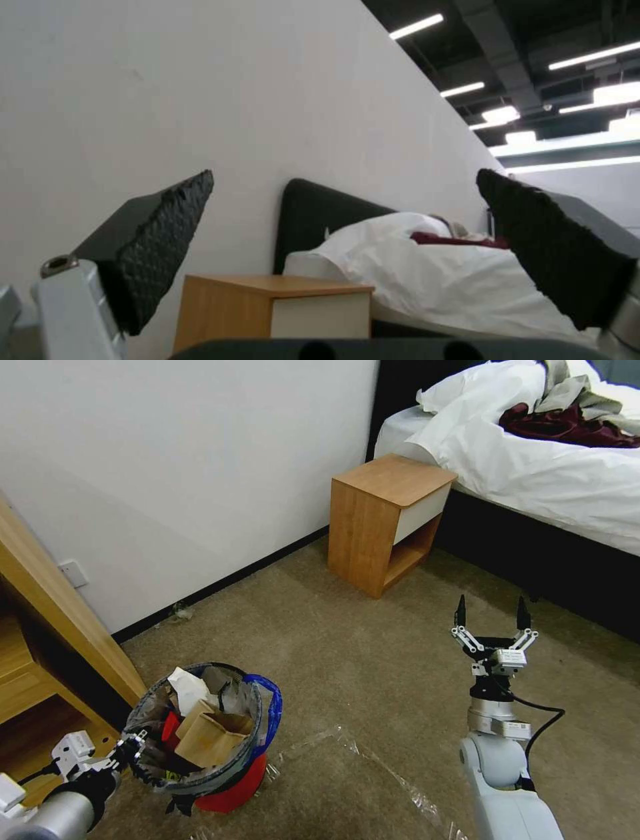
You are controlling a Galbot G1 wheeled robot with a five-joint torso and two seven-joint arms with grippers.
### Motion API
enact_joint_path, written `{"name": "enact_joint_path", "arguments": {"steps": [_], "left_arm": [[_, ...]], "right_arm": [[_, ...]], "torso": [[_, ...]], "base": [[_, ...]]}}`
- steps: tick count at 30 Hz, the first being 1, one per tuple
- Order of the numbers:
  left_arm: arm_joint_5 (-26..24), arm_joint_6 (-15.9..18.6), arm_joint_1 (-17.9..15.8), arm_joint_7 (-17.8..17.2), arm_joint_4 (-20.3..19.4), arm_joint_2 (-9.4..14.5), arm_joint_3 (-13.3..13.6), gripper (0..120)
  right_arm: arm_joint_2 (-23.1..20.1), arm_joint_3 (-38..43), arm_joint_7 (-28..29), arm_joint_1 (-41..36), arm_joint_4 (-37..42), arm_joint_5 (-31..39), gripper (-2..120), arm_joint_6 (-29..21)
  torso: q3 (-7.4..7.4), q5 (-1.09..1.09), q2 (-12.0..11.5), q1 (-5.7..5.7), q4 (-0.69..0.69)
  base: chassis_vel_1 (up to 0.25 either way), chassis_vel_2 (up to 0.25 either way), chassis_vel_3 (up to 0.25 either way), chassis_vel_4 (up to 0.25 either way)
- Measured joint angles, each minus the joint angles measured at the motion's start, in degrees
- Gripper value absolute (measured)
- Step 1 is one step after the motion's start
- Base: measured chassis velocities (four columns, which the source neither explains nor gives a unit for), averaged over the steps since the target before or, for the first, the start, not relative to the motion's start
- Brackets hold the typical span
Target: Pick up the trash bin and place the garbage on the floor into it.
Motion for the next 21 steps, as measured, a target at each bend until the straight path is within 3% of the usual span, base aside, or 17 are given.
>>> {"name": "enact_joint_path", "arguments": {"steps": [21], "left_arm": [[-0.06,0.02,-0.09,-0.08,0.00,-0.07,-0.15,0]], "right_arm": [[0.62,0.32,-0.08,-1.14,-0.06,-0.68,100,0.58]], "torso": [[0.00,0.00,0.00,0.00,0.00]], "base": [[0.000,0.000,0.000,0.000]]}}
